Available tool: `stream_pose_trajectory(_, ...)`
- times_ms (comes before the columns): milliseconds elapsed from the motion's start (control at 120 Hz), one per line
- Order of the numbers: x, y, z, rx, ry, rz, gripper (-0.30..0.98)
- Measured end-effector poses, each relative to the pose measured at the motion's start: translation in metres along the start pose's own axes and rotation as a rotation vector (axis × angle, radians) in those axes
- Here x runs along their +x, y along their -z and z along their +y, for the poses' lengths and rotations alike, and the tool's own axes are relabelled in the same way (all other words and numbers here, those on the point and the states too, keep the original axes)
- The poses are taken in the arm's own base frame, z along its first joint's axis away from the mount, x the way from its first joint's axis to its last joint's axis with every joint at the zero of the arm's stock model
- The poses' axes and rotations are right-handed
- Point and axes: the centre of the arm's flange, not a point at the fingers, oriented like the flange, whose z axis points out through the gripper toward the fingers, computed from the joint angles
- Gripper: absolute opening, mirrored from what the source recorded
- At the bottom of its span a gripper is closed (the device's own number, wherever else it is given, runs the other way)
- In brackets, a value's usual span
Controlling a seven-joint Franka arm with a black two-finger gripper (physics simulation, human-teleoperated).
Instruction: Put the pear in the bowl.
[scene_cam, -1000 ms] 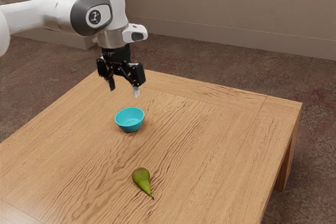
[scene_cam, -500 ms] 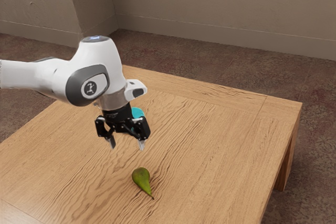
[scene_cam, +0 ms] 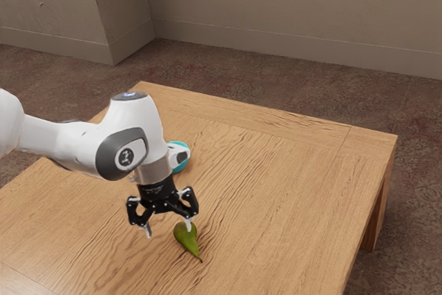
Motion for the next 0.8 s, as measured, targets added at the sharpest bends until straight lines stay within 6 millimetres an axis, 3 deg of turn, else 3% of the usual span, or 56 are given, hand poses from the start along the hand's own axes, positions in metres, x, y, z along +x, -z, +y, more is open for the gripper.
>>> stream_pose_trajectory(150, 0.024, -0.015, 0.012, -0.005, 0.056, -0.017, 0.66)
stream_pose_trajectory(275, 0.037, -0.029, 0.008, 0.004, 0.105, -0.034, 0.61)
stream_pose_trajectory(525, 0.046, -0.033, 0.014, -0.013, 0.147, -0.018, 0.51)
stream_pose_trajectory(800, 0.056, -0.048, 0.010, -0.015, 0.197, -0.024, 0.47)
